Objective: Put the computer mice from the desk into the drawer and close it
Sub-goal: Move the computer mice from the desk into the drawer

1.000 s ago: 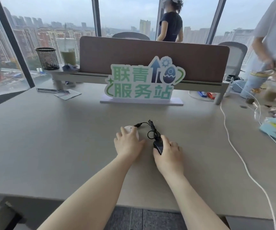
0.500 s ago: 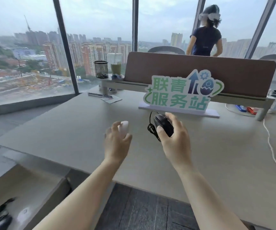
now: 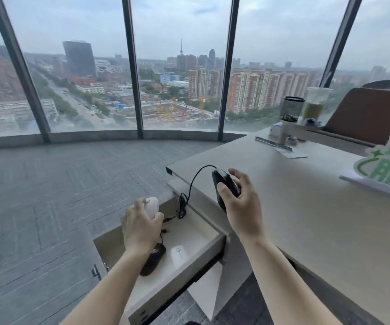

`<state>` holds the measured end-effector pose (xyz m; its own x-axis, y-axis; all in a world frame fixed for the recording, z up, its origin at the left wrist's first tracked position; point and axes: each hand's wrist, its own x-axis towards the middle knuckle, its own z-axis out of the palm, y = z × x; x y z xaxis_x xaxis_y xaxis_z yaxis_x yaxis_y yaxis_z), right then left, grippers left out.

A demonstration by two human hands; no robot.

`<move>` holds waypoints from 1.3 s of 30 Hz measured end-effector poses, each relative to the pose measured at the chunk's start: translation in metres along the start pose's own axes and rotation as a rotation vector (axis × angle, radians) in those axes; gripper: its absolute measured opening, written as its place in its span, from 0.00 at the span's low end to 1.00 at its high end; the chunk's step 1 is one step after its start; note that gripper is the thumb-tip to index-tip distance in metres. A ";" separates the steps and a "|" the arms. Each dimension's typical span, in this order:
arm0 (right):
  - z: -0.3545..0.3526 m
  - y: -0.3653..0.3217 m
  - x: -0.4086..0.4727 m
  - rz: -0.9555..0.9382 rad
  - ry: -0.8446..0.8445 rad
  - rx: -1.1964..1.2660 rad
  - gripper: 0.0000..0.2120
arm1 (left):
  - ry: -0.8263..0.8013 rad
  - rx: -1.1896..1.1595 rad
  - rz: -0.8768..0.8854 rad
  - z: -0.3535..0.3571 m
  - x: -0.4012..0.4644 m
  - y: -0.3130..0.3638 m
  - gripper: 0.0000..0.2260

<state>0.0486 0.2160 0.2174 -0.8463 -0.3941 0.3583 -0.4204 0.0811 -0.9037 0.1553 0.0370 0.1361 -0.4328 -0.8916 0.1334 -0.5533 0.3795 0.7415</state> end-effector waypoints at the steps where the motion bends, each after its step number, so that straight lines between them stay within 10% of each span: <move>1: 0.020 0.008 -0.001 0.025 -0.040 -0.006 0.17 | -0.023 0.057 -0.049 -0.002 0.005 -0.018 0.24; 24: 0.219 0.168 -0.043 0.494 -0.747 -0.861 0.34 | -0.498 0.584 -0.423 0.078 0.052 -0.151 0.24; 34: 0.174 0.136 -0.076 0.129 -0.563 -0.594 0.11 | -0.107 0.097 -0.001 0.010 0.044 -0.116 0.20; 39: 0.150 0.118 -0.121 0.104 -0.456 -0.467 0.07 | 0.123 -0.111 -0.076 -0.039 0.008 -0.136 0.17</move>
<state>0.1504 0.1355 0.0321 -0.7100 -0.7026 0.0467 -0.5285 0.4878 -0.6948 0.2550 -0.0318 0.0620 -0.2987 -0.9428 0.1482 -0.4960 0.2860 0.8199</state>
